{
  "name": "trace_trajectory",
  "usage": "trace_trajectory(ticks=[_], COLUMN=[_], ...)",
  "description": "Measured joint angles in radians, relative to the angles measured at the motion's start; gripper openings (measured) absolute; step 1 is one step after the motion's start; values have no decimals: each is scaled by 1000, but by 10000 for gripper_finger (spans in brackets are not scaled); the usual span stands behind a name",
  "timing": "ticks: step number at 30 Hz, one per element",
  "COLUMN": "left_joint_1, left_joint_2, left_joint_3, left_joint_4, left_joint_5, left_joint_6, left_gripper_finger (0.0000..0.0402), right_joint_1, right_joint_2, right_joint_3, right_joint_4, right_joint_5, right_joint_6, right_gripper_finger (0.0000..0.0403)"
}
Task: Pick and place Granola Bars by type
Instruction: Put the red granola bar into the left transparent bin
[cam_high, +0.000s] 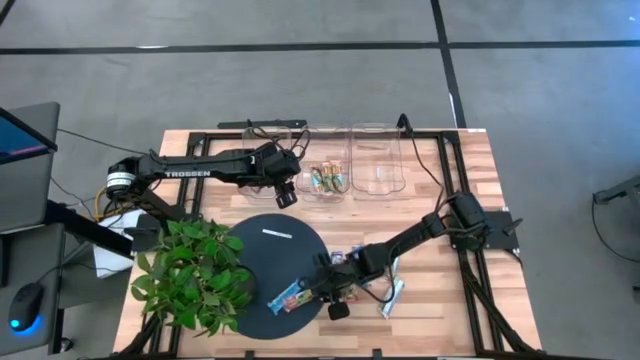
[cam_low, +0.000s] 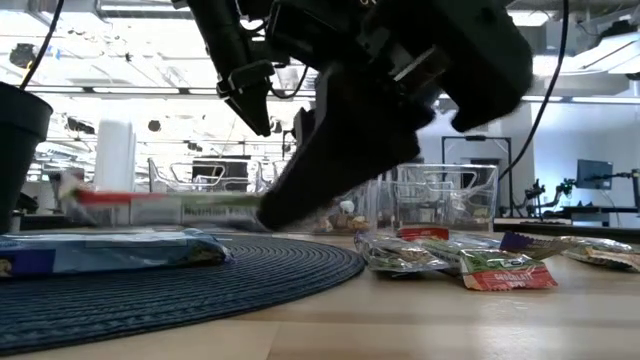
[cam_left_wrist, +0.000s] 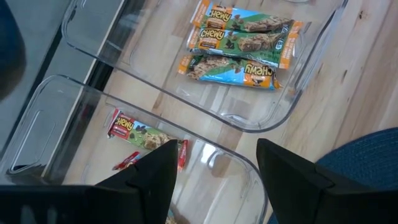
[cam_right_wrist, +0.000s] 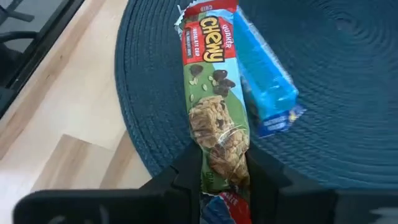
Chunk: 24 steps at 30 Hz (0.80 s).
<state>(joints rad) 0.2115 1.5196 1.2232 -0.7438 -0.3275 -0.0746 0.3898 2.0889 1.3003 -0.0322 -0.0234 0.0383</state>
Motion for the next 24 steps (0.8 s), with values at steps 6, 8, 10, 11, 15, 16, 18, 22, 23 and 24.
trace_trajectory(ticks=[6, 8, 10, 11, 15, 16, 18, 22, 23, 24], left_joint_1=[0, 0, 0, 0, 0, 0, 0, 0, 0, 0], left_joint_2=[0, 0, 0, 0, 0, 0, 0, 0, 0, 0], left_joint_3=[0, 0, 0, 0, 0, 0, 0, 0, 0, 0], left_joint_4=[-10, -9, -9, -9, -9, -9, -9, -18, -19, -20], left_joint_5=[0, 0, -1, -1, -1, -1, -1, -2, -2, -2], left_joint_6=[0, 0, 0, 0, 0, 0, 3, 11, 11, 12], left_gripper_finger=[213, 213, 213, 213, 213, 213, 213, 213, 213, 213], right_joint_1=[-17, -30, -46, -53, -82, -87, -94, -108, -113, -121], right_joint_2=[-17, -17, -17, -17, -17, -17, -27, -54, -60, -60], right_joint_3=[2, 2, 0, 1, 2, 2, 1, 0, 0, 2], right_joint_4=[-53, -103, -137, -147, -188, -189, -197, -209, -216, -207], right_joint_5=[66, 92, 105, 106, 107, 107, 108, 120, 130, 138], right_joint_6=[10, 32, 55, 66, 93, 93, 92, 85, 85, 88], right_gripper_finger=[74, 73, 72, 72, 72, 72, 72, 72, 72, 72])
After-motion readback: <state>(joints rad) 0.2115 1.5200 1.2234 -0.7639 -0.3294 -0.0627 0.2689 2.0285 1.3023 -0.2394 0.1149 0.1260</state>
